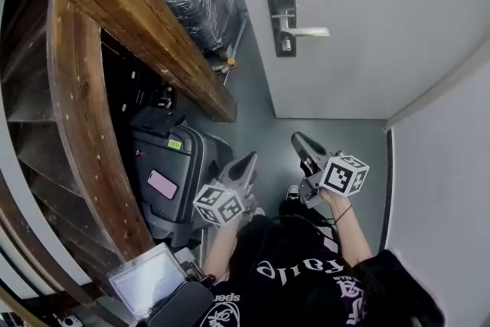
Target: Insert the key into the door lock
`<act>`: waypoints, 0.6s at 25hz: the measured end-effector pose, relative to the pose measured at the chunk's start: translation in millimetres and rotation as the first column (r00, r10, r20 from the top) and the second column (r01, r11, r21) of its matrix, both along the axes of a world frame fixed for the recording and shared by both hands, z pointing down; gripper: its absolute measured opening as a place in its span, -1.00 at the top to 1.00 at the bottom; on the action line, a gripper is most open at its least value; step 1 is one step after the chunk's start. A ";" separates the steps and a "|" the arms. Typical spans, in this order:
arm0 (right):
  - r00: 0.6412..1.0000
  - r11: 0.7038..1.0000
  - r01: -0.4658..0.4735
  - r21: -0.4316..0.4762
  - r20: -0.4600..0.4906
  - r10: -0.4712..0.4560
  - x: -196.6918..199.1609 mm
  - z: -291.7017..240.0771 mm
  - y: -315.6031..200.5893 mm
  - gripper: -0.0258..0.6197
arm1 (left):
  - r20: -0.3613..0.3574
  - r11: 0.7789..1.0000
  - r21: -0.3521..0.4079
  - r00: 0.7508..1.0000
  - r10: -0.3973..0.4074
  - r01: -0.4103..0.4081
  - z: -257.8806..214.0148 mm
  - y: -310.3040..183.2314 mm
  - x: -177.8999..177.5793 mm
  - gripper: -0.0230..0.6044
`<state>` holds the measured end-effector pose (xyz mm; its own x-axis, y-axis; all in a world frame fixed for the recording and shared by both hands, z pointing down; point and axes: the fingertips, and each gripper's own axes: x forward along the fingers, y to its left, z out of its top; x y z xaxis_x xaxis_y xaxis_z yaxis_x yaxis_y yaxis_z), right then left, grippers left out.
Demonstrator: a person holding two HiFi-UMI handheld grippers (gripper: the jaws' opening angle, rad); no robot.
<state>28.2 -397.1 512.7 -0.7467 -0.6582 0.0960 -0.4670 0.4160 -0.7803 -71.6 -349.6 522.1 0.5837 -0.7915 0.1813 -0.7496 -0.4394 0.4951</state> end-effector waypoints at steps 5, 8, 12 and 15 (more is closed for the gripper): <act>0.999 1.000 0.024 -0.016 -0.027 -0.024 -17.9 10.0 58.8 0.81 | -0.005 0.999 0.032 1.000 0.024 -0.023 -7.9 33.5 -12.7 0.91; 0.999 0.999 0.029 -0.034 -0.033 -0.030 -37.5 16.8 104.4 0.81 | -0.002 0.999 0.044 0.999 0.032 -0.032 -12.2 71.6 -30.2 0.91; 1.000 0.999 -0.009 -0.053 0.011 0.009 -68.7 17.6 162.7 0.81 | -0.001 0.997 0.047 0.998 0.061 -0.061 -13.9 139.8 -58.0 0.91; 0.999 0.998 -0.033 -0.052 0.038 0.035 -95.4 14.3 206.4 0.81 | 0.002 0.996 0.033 0.996 0.085 -0.085 -5.8 190.5 -83.0 0.91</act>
<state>-67.2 -190.8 527.0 -0.7277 -0.6783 0.1019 -0.4493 0.3591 -0.8180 -154.5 -159.1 516.2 0.6487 -0.7448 0.1564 -0.7094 -0.5173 0.4786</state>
